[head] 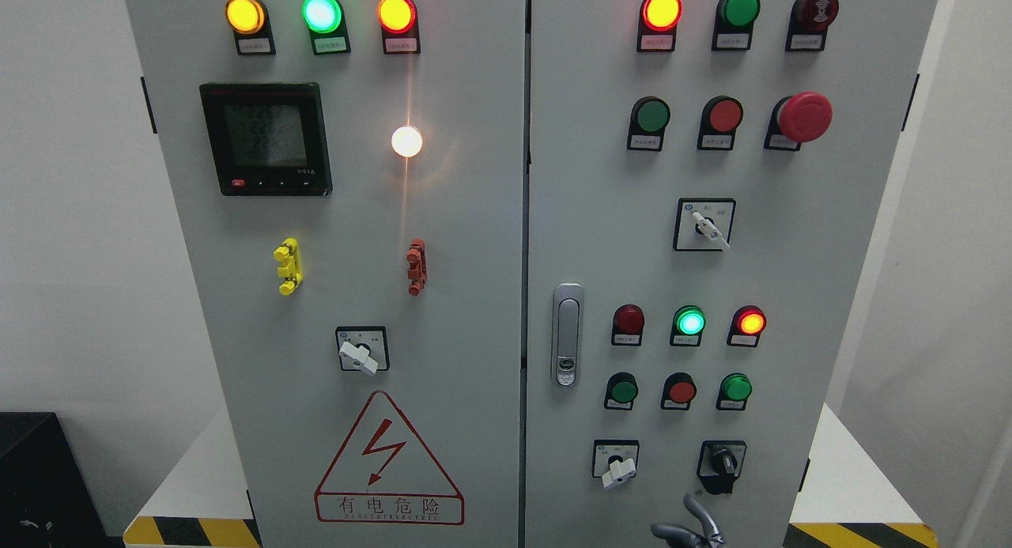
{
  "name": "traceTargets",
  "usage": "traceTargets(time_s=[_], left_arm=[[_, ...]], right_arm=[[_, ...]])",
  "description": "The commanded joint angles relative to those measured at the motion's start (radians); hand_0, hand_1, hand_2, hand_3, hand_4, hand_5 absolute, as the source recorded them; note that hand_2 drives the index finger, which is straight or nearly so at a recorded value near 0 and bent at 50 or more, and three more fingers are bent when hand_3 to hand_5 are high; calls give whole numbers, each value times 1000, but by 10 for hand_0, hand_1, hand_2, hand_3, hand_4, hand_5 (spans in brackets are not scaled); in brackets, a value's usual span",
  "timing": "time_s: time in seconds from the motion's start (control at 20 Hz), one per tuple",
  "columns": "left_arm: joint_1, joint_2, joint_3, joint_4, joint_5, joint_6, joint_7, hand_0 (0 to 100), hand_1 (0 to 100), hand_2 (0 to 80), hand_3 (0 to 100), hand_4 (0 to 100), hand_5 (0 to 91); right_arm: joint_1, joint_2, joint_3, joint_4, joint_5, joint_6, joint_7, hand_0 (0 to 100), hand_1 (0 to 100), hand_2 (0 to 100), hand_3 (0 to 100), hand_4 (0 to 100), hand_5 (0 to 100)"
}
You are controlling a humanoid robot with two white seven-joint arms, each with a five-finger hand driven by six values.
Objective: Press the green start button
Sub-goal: 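Raise the right hand toward the green push button in the lowest button row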
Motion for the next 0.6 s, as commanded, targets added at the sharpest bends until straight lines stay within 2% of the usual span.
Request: traceTargets(time_s=[0.0,0.2,0.35,0.55], left_arm=[[-23,0,0,-28,0,1,-1,120,556,0,0,0,0],[-23,0,0,-28,0,1,-1,120,556,0,0,0,0],[-23,0,0,-28,0,1,-1,120,556,0,0,0,0],[-23,0,0,-28,0,1,-1,120,556,0,0,0,0]], right_arm=[[-50,1,-63,22,237,-26,-19,151,326,0,804,820,953],[-104,2,-97,63,362,-32,-51,202,326,0,917,868,1000],[-147,2,-127,103,470,-54,-62,219,319,0,934,890,1000],[-187,4,-130,137,565,-71,-77,233,311,0,956,902,1000]])
